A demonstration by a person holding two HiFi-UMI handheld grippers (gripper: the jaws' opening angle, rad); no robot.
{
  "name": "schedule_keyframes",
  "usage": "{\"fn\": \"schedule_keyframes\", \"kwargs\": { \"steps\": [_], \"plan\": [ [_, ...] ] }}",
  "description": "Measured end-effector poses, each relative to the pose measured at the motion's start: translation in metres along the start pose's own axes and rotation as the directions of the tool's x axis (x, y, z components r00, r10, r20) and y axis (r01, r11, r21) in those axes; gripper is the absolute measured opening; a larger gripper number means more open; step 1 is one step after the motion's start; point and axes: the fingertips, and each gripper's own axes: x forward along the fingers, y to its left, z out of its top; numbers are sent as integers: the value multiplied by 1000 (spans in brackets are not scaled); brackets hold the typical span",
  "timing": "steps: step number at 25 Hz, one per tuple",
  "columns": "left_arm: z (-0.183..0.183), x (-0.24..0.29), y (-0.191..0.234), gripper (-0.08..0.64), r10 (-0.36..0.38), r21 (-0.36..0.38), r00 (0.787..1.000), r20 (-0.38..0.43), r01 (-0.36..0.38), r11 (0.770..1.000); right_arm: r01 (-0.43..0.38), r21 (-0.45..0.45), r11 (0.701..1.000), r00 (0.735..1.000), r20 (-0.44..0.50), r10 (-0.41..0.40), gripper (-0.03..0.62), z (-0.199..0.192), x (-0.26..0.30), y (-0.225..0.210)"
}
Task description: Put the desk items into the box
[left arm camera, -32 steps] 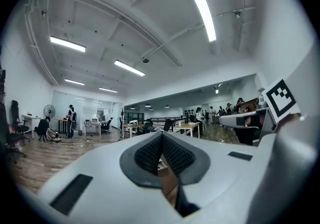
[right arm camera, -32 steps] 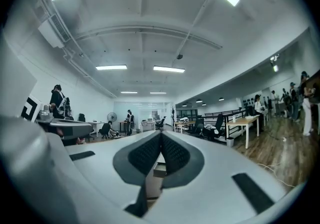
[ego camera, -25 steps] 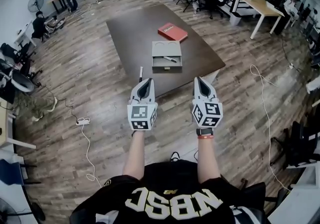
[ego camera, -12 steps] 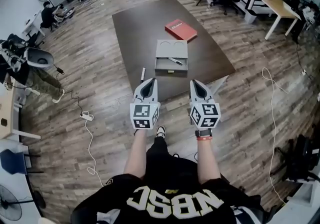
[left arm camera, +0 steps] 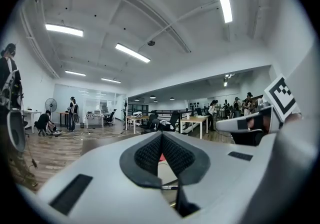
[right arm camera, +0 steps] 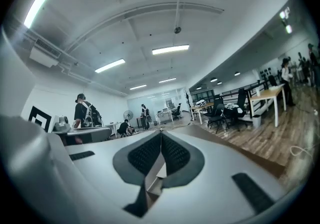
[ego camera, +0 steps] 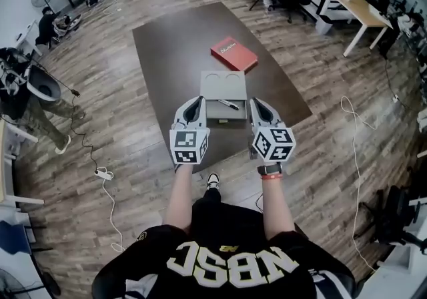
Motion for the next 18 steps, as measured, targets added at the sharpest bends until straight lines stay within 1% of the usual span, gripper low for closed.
{"fn": "schedule_keyframes", "kwargs": {
  "steps": [2, 6, 9, 12, 15, 18],
  "plan": [
    [2, 22, 16, 12, -11, -9, 1000, 3, 11, 1000, 1, 24, 1000, 1000, -5, -1, 11, 3, 30, -5],
    [-7, 56, 52, 12, -34, -46, 999, -21, 33, 998, 0, 5, 1000, 1000, -26, 0, 11, 1, 81, -6],
    [-18, 70, 69, 12, -54, -50, 998, -45, 51, 997, 7, -24, 1000, 999, -44, -8, 11, -4, 102, -2],
    [-31, 85, 76, 12, -70, -60, 995, -68, 66, 996, -2, -66, 998, 997, -78, -3, 11, -10, 120, -1],
    [-43, 96, 78, 14, -74, -59, 993, -89, 68, 996, -26, -94, 995, 995, -103, 16, 11, -16, 135, -2],
    [-55, 100, 80, 15, -43, -50, 990, -131, 37, 998, -88, -105, 991, 989, -130, 74, 12, -23, 149, -1]
  ]
}}
